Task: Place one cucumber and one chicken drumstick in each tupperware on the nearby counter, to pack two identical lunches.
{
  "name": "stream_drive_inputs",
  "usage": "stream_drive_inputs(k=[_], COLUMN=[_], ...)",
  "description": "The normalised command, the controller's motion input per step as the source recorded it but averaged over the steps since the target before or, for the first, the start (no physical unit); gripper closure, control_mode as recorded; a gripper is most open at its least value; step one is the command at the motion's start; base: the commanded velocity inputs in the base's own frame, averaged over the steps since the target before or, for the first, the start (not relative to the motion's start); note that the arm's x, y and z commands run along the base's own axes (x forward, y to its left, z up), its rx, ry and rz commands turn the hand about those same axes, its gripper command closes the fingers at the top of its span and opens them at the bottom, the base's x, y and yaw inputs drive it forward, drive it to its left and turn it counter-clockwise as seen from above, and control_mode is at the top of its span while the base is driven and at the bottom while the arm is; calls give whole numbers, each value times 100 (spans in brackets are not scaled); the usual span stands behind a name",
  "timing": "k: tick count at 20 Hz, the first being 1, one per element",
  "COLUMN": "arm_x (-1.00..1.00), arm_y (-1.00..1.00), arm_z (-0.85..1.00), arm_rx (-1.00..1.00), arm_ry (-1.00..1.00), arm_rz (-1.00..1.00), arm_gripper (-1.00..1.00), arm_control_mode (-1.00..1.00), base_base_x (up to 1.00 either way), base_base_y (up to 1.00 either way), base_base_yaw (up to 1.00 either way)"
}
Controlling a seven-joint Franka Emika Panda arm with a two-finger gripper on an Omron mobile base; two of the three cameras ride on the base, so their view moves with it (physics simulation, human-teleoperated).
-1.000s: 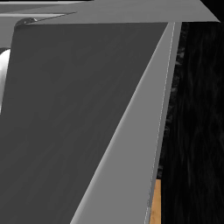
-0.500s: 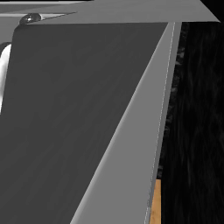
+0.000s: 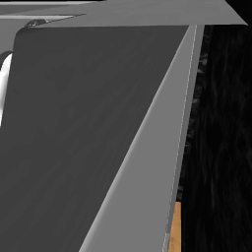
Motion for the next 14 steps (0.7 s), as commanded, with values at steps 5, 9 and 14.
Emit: stream_drive_inputs(k=[5,9,14], arm_x=[9,34,42], arm_y=[0,0,0], arm_z=[-14,-3,-12], arm_rx=[2,6,4], arm_ry=[4,9,4], arm_rz=[-3,-1,0], arm_gripper=[-100,-100,-100], arm_control_mode=[-100,-100,-100], base_base_x=[0,0,0], base_base_y=[0,0,0], base_base_yaw=[0,0,0])
